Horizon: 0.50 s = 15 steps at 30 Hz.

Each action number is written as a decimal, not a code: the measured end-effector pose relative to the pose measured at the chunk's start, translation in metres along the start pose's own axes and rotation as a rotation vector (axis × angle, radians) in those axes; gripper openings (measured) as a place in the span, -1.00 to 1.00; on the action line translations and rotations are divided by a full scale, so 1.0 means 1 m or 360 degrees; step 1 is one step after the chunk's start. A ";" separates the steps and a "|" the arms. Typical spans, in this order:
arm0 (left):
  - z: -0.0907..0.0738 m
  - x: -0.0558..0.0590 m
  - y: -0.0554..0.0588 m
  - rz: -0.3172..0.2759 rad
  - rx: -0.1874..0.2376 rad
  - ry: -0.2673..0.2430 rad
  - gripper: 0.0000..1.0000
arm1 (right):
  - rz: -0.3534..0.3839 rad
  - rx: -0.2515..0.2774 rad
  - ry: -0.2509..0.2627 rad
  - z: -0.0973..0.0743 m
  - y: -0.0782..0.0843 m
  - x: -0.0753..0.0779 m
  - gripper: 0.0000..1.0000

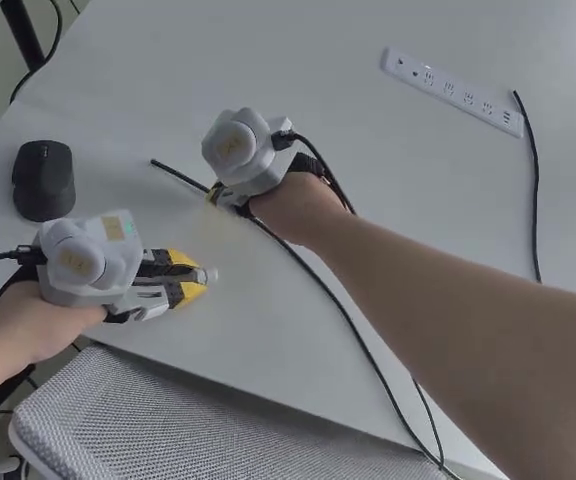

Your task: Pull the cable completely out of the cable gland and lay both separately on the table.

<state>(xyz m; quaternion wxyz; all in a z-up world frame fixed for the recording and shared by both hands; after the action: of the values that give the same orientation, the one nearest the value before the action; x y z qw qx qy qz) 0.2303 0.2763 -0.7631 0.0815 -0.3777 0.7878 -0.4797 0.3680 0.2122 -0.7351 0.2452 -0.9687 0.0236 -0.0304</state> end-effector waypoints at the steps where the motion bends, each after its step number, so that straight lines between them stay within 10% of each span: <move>1: 0.000 0.000 0.000 0.0025 -0.0012 -0.0003 -0.68 | -0.0032 -0.0017 0.0006 0.001 0.001 -0.001 -1.00; 15: 0.000 0.000 -0.002 0.0024 -0.0017 -0.0005 -0.68 | -0.0204 -0.0024 0.0057 0.001 -0.001 -0.004 -0.98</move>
<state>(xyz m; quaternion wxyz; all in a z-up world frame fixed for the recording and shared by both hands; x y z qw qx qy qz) 0.2316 0.2759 -0.7619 0.0844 -0.3729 0.7930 -0.4743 0.3640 0.2138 -0.7352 0.2351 -0.9693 -0.0340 -0.0632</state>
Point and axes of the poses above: the centre of the closed fingertips' face, and the gripper's own axes: z roughly forward along the fingers, x roughly to its right, y roughly out of its underside, the point moved 10 cm from there along -z, roughly backward along the fingers, and after that the axes turned 1 degree about y, right-handed, at the moved point
